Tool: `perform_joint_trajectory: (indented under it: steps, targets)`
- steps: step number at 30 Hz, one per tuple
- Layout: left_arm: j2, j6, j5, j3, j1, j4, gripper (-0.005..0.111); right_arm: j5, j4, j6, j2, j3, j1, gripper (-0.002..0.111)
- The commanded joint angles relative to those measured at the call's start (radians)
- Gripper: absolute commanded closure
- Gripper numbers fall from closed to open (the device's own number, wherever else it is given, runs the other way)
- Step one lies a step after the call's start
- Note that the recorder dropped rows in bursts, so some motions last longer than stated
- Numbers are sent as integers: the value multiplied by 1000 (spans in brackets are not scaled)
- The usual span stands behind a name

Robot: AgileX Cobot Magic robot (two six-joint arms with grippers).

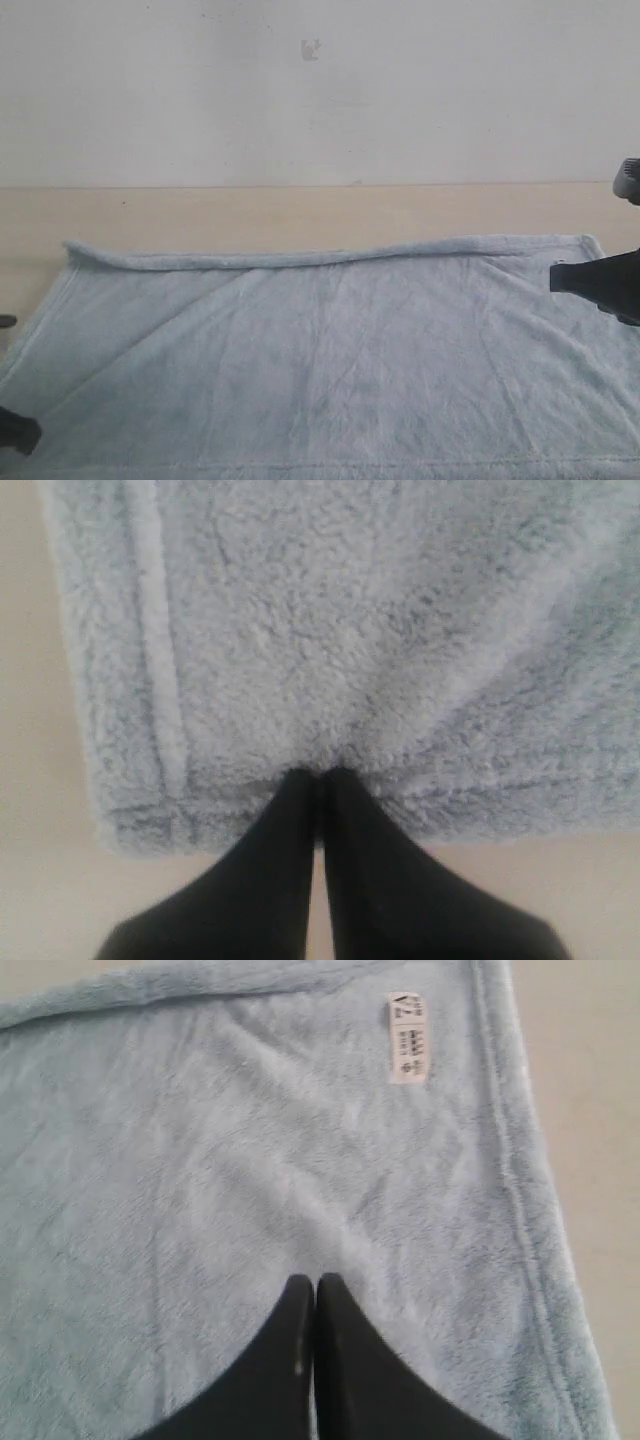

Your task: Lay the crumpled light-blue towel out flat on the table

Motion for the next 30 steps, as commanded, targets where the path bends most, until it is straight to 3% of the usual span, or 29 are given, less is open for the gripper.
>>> perform_joint_trajectory:
  steps: [1,4,8,11,14,17,21,26,30]
  targets:
    - [-12,-65,262,18,-4,107,103,-13,16,-4,-10,3,1,109]
    - [-114,-73,212,20,-4,102,103,-9,18,-7,-10,3,11,109]
    - [-337,-102,26,2,-4,102,103,7,18,-116,5,-32,49,108]
    - [-442,-138,-118,-51,-4,87,103,100,20,-119,69,-199,49,99]
    - [-383,-133,-130,-115,-4,87,103,217,69,-180,222,-380,51,90]
    - [-268,-133,-167,-143,-4,87,103,252,255,-449,357,-510,51,90]
    - [-150,-133,-250,-152,-4,87,103,258,496,-698,516,-637,51,108]
    - [-103,-133,-278,-152,-4,90,103,323,633,-891,659,-772,67,108]
    - [-103,-133,-289,-152,-4,90,103,345,653,-915,742,-841,92,108]
